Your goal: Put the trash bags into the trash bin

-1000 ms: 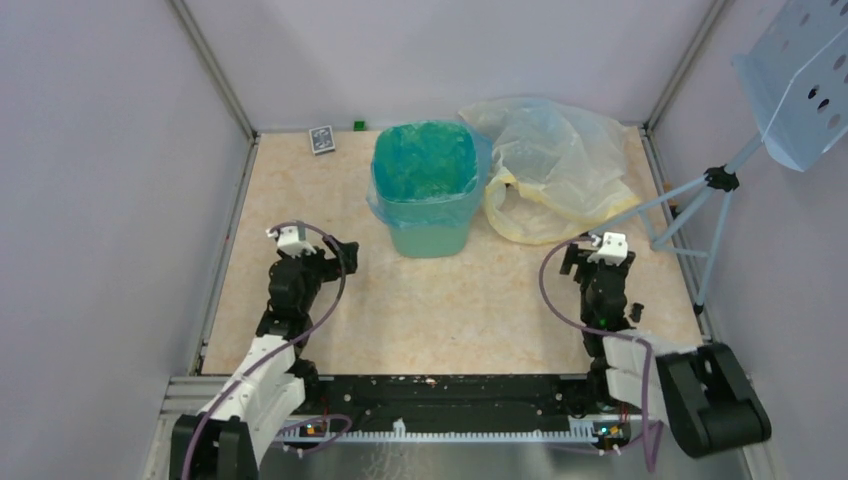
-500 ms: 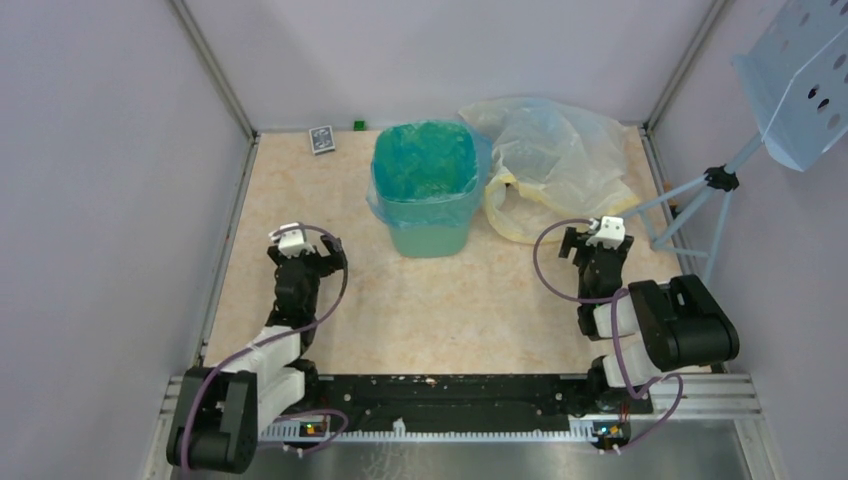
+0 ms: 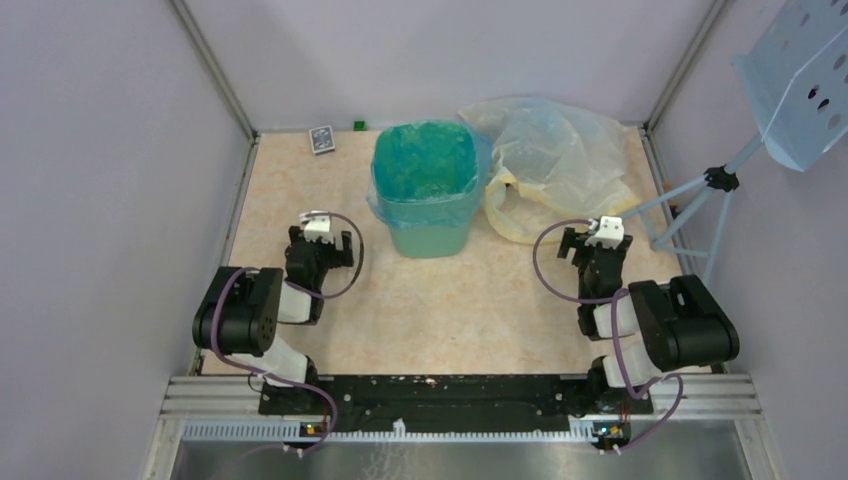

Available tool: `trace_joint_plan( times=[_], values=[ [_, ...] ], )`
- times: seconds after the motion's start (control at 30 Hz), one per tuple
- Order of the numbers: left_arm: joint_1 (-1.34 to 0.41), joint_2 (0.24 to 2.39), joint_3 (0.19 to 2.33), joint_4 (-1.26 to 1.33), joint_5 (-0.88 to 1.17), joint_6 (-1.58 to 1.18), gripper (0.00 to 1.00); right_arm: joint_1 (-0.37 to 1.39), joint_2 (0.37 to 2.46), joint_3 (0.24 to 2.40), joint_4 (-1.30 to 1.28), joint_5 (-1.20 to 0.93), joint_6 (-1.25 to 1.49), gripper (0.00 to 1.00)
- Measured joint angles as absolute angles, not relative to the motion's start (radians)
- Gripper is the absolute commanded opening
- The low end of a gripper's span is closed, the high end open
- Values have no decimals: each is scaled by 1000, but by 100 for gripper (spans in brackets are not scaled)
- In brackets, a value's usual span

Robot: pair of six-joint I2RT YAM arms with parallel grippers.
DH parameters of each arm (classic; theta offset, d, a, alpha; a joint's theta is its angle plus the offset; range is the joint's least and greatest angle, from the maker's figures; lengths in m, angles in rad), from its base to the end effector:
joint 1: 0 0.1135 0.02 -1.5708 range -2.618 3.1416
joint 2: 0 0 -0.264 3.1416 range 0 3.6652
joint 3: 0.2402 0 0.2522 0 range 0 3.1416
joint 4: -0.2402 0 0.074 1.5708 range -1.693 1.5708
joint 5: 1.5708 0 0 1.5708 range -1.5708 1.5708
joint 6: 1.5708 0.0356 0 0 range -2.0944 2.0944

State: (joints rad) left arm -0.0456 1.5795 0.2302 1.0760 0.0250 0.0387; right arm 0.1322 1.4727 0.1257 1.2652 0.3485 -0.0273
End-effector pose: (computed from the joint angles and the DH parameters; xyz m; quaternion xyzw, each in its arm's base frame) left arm 0.2399 -0.0118 0.1221 0.0411 0.7958 -0.0120 0.6041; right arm 0.2138 0.0162 0.1419 0.0594 0.7313 -0.0923 0.6731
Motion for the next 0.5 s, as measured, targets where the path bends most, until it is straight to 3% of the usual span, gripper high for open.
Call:
trace_joint_plan(
  times=[0.5],
  values=[
    [-44,1579,280,1089,68,70,99,132,1473,126,1266,346,-27,90]
  ],
)
